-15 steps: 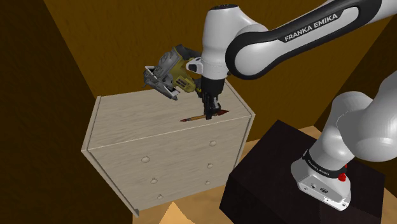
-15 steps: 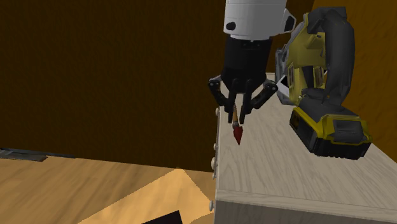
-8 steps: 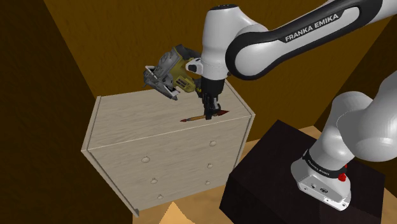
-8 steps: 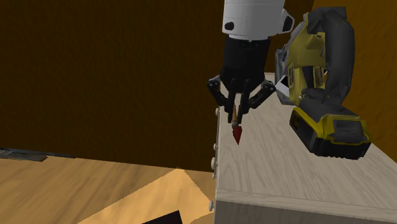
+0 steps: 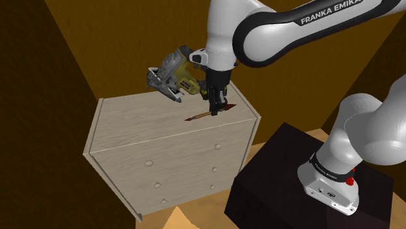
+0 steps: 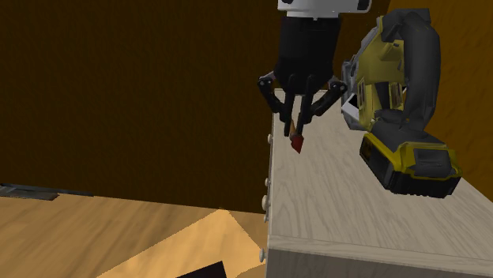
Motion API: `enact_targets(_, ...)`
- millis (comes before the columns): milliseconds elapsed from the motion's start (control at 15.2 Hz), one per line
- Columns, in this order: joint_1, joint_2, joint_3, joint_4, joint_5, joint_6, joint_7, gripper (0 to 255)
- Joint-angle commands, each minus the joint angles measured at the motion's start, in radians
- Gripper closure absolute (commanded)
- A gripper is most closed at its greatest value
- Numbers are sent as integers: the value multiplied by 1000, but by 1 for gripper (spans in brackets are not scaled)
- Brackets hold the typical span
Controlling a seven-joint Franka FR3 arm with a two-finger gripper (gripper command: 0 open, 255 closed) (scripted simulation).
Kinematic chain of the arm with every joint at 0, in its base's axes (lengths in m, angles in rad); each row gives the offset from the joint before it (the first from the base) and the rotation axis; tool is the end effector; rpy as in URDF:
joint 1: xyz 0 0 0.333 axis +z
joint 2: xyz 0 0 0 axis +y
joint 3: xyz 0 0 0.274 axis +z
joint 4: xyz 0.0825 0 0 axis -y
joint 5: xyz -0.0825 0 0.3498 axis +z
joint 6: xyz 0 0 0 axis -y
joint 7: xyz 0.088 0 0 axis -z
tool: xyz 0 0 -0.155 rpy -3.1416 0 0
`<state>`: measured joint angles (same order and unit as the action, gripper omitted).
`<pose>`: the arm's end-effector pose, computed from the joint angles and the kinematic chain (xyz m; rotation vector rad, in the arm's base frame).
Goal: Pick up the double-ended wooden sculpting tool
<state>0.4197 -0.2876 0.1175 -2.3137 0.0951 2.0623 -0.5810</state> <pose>0.3785 0.2356 0.3869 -2.6583 -1.5764 -0.0560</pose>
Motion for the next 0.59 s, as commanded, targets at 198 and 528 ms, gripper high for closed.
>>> enact_targets(198, -1, -19, -3, 50, -2, -69, 1, 255)
enact_targets(528, -2, -27, -5, 85, -3, -112, 3, 255)
